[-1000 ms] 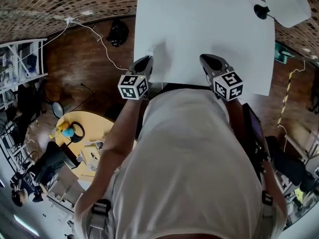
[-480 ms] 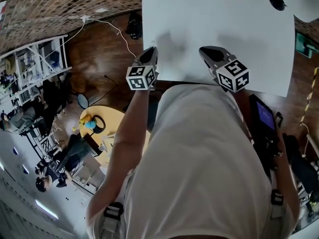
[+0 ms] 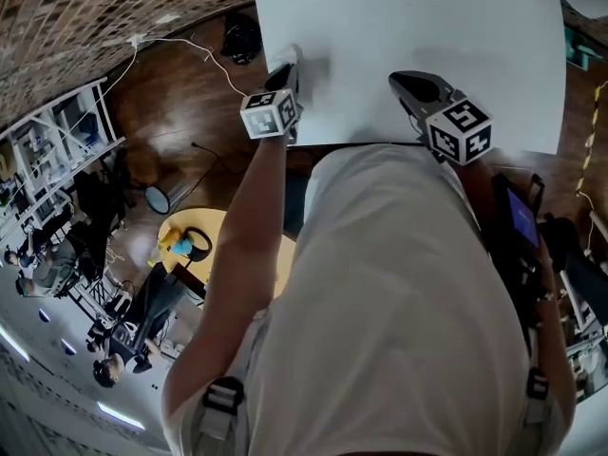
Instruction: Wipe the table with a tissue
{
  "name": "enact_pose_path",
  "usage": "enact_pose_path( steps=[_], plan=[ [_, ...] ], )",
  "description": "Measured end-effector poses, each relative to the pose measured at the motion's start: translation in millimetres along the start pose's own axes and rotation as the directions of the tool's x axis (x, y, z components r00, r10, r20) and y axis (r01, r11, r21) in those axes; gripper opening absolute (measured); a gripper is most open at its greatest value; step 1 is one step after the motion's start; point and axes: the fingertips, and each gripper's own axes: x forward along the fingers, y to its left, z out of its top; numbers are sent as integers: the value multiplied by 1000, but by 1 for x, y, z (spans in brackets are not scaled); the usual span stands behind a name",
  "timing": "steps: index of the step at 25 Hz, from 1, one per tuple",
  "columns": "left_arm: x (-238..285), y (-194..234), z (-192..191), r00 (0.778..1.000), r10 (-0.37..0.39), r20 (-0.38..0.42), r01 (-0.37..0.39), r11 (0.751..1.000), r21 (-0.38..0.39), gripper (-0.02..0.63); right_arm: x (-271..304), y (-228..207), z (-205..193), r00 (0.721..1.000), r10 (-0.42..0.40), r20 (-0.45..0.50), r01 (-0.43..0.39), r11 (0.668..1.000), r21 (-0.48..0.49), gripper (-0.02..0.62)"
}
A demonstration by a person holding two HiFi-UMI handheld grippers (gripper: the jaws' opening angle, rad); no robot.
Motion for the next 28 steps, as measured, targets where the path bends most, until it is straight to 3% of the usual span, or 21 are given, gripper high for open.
enact_pose_path(
  steps=[3, 10, 12, 17, 24, 26, 28],
  plan=[
    [3, 7, -12, 1000, -21, -19, 18, 992, -126, 26, 0, 1, 1, 1000, -25, 14, 25, 999, 29, 11],
    [2, -1, -4, 995, -57, -87, 42, 985, -165, 26, -1, -2, 0, 997, -55, 46, 51, 996, 76, 11],
    [4, -4, -3, 993, -58, -103, 43, 989, -143, 25, -2, -1, 0, 997, -59, 49, 55, 995, 79, 11],
    [8, -30, -2, 984, -69, -165, 74, 997, 22, 25, -7, -4, -4, 996, -75, 54, 70, 993, 92, 11],
    [13, -67, -19, 957, -169, -236, 191, 979, 75, 23, -14, -8, -6, 994, -92, 63, 86, 991, 104, 11],
    [10, -73, -17, 964, -193, -183, 214, 972, 99, 23, -14, -7, -4, 994, -91, 68, 84, 991, 101, 11],
    [-2, -73, -6, 978, -193, -76, 201, 973, 112, 23, -15, -7, -2, 993, -90, 73, 82, 992, 99, 11]
  ],
)
